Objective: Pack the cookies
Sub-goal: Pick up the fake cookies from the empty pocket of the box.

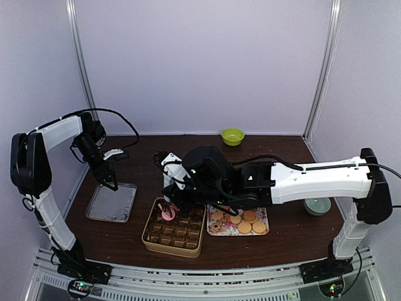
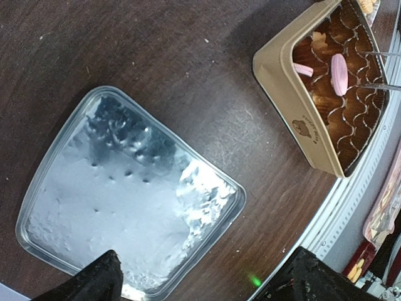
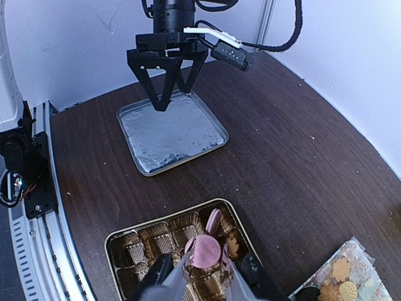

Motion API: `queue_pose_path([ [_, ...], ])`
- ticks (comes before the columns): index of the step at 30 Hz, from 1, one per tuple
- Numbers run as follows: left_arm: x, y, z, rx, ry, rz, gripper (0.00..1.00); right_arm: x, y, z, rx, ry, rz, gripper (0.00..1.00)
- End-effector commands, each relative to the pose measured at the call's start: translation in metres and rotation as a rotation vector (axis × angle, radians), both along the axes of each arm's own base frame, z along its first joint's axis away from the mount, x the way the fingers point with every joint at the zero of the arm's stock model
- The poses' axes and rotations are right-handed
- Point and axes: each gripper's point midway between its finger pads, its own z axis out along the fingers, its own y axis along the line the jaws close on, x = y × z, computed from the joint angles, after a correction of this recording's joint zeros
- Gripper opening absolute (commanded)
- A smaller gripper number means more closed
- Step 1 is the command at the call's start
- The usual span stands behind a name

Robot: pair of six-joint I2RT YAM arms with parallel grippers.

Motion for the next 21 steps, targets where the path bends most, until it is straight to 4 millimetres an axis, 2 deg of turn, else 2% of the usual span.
queue_pose_path([
  [1,-0.002,-0.003,0.004,-0.036,-0.026,-0.008,0.98,0.009,0.013,0.026,0.091,-0.044,-0.035,0.36],
  [12,-0.016,-0.008,0.009,-0.066,-0.031,-0.019,0.98,0.01,0.026,0.015,0.107,-0.047,-0.029,0.39],
  [21,-0.024,-0.01,0.005,-0.056,-0.024,-0.04,0.98,0.012,0.034,0.002,0.097,-0.044,-0.033,0.38],
])
